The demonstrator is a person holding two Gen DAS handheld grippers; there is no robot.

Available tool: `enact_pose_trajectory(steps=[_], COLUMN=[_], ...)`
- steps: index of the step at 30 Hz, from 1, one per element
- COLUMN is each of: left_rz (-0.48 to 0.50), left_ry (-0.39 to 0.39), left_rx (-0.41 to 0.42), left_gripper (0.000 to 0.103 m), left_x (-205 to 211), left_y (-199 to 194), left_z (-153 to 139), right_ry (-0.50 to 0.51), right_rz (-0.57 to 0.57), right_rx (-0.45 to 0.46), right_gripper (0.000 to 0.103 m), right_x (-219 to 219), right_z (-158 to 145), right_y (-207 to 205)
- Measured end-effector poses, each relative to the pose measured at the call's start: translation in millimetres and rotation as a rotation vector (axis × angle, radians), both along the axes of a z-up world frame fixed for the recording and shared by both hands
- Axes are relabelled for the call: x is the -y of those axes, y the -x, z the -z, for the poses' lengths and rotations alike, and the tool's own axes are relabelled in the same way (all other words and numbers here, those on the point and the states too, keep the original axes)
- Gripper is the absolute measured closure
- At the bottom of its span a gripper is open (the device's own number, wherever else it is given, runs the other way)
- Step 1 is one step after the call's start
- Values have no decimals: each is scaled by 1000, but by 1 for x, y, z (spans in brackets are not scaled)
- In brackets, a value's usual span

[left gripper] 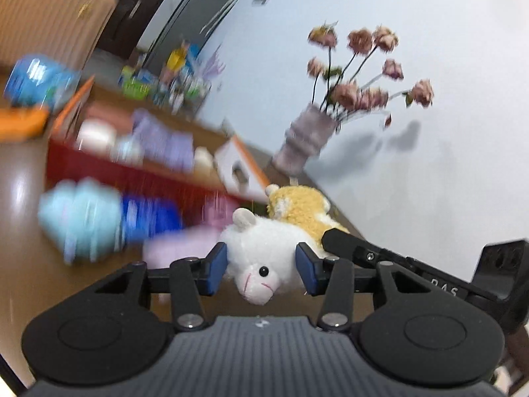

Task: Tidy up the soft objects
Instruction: 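Carry the plush lamb into the box with both grippers and release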

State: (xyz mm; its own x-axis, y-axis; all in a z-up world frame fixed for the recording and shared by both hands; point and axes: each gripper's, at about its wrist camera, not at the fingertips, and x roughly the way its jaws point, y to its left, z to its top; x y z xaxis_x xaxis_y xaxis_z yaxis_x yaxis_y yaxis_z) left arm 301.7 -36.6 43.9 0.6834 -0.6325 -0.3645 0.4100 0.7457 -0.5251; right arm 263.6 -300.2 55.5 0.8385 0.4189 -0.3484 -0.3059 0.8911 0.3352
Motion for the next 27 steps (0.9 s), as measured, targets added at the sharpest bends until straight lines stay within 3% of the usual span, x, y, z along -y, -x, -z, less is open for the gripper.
enact_pose_trajectory(steps=[2,5,8,11,14,19,24,27], left_rz=[-14,-25,-11,-10,22,56,18,-24], left_ry=[-6,-24,-47,-82,-141,-171,-188,-231], left_rx=[13,2,-72,-142,-170,-136,-83,-12], left_gripper=[57,57,58,58,58,56,55,50], left_x=[4,16,28,42,53,59,46,30], left_y=[-40,-98,-155,-186,-195,-189,-168,-141], left_z=[-13,-20,-3,19,37,42,17,-10], right_ry=[50,63,94,100,113,189,225,237], right_rz=[-7,4,27,42,58,88,108,111], right_rx=[41,17,-27,-122,-193,-184,-130,-84], right_gripper=[61,61,61,61,60,55,54,47], right_x=[-2,0,2,4,8,2,4,6], right_z=[-17,-25,-18,5,28,41,18,-6], right_y=[-35,-100,-155,-198,-215,-209,-195,-177])
